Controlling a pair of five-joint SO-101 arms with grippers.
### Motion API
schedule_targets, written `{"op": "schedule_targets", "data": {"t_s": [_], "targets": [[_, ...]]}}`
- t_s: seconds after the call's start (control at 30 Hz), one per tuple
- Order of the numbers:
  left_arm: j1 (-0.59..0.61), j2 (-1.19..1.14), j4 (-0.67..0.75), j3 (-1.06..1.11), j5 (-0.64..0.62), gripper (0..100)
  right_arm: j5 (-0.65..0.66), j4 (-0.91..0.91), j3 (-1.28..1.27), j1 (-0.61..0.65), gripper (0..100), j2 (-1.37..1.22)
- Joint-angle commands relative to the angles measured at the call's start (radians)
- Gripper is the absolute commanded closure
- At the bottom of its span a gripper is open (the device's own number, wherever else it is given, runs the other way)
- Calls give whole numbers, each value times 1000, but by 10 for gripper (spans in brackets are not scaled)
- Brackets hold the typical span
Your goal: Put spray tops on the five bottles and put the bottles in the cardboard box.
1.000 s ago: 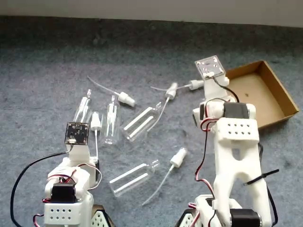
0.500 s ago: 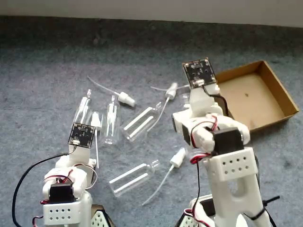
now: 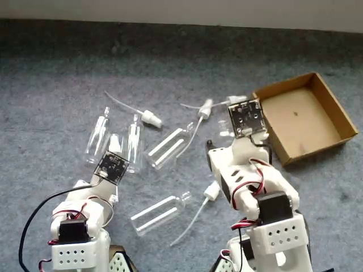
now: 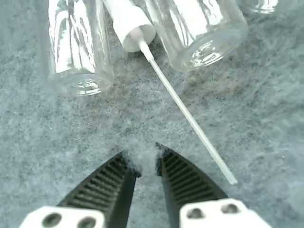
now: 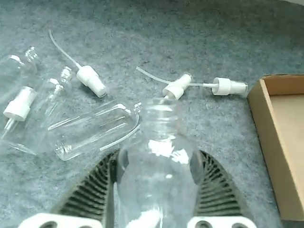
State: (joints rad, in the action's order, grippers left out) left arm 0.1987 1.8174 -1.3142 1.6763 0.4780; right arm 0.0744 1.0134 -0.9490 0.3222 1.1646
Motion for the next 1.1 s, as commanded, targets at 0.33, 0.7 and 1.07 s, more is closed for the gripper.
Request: {"op": "schedule_targets", "data": {"t_s": [0.33,0.7,1.07], "targets": [[10,8,-5,-216,110,992,-11,-35,-82,-156,916,220],[2,-73,-123,-466,241,992,-3,59,-96,-329,915,470],[-216,-661,-143,-800,236,992,-12,51,-119,-358,915,432]]}}
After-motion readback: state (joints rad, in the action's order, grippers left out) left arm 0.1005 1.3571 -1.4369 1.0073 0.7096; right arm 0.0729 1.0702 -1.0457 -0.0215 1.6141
